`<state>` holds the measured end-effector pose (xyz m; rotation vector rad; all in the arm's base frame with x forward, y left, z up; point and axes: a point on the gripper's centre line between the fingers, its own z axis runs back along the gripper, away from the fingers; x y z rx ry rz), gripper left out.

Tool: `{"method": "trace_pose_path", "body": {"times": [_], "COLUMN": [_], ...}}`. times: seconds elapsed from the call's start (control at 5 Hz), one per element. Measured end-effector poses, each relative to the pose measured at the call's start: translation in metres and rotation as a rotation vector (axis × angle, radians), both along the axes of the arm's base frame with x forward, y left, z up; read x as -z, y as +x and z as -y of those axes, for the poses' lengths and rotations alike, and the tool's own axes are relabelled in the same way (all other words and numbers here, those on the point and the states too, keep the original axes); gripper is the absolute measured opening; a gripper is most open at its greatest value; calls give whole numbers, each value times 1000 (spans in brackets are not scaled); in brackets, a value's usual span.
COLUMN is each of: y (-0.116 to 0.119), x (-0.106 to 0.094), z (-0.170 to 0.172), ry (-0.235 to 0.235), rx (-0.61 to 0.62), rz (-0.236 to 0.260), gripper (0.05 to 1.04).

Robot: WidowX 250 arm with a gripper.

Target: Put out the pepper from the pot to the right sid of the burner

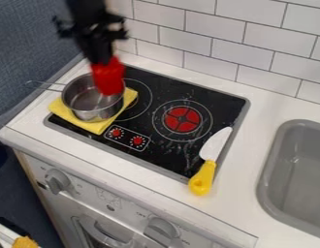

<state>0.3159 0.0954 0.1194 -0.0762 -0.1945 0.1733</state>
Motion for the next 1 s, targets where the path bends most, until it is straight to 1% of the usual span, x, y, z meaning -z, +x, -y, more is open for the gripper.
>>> {"method": "trace_pose_path", "body": {"times": [0.2, 0.4, 0.6, 0.8, 1.0], "y": [6, -3, -15, -24, -29], "x": [-25, -19, -1, 10, 24], "z": [34, 70, 95, 110, 115], "ry": [20, 10, -10, -29, -63], "rx": [80, 144, 194, 226, 231], "rz": [66, 51, -2, -31, -62], "gripper": [211, 210, 210, 210, 210]}}
